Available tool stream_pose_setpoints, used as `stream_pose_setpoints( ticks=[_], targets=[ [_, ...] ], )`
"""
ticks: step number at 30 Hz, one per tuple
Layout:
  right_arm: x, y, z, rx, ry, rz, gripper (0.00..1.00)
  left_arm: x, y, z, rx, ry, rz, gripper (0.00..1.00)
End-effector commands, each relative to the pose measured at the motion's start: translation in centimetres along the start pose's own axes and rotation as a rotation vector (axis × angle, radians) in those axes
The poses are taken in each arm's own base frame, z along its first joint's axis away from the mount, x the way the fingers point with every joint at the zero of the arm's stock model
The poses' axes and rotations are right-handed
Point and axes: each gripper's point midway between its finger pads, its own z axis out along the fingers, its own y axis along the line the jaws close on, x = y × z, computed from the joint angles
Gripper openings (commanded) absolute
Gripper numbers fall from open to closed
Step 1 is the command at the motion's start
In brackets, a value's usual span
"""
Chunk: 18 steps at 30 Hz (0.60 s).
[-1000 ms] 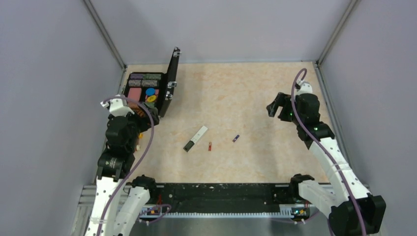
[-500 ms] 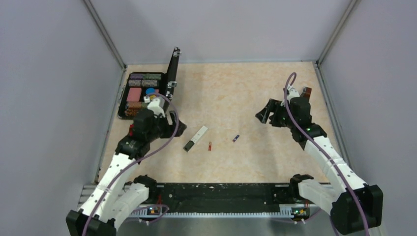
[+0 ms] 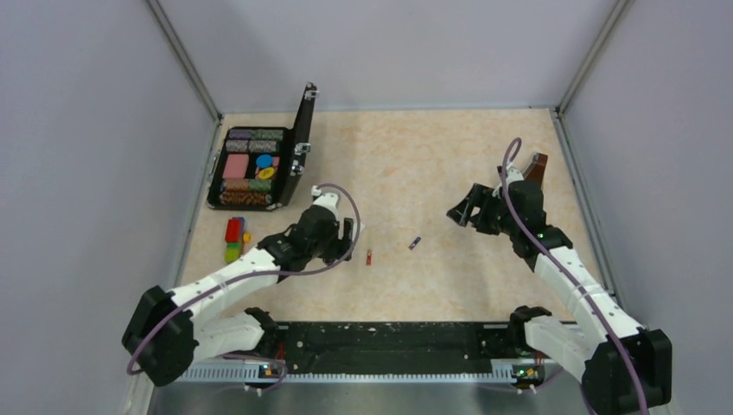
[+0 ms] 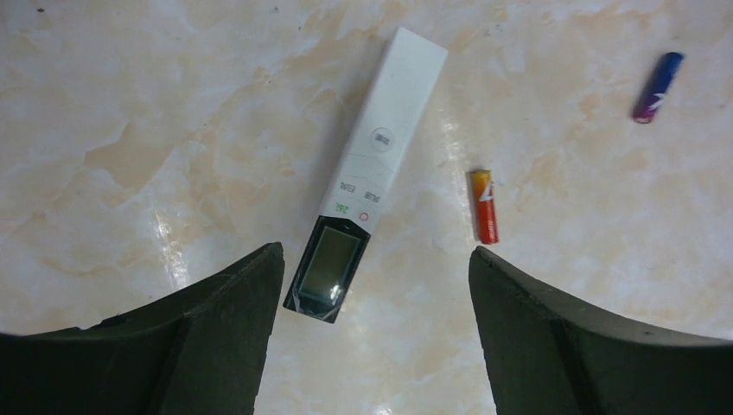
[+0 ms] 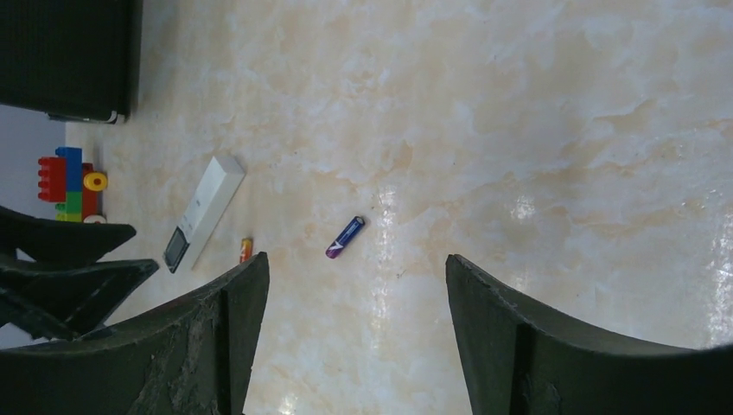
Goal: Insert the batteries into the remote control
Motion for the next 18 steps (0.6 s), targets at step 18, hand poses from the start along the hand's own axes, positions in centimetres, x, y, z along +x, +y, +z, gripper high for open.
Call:
stream_pose_setpoints(
  ticks=[18],
  targets=[
    [1.1,1.8,-0.6,-0.095,0.003,0.094,0.75,1.6,1.9,6.7,-0.185,0.117,0.125,0.82]
  ],
)
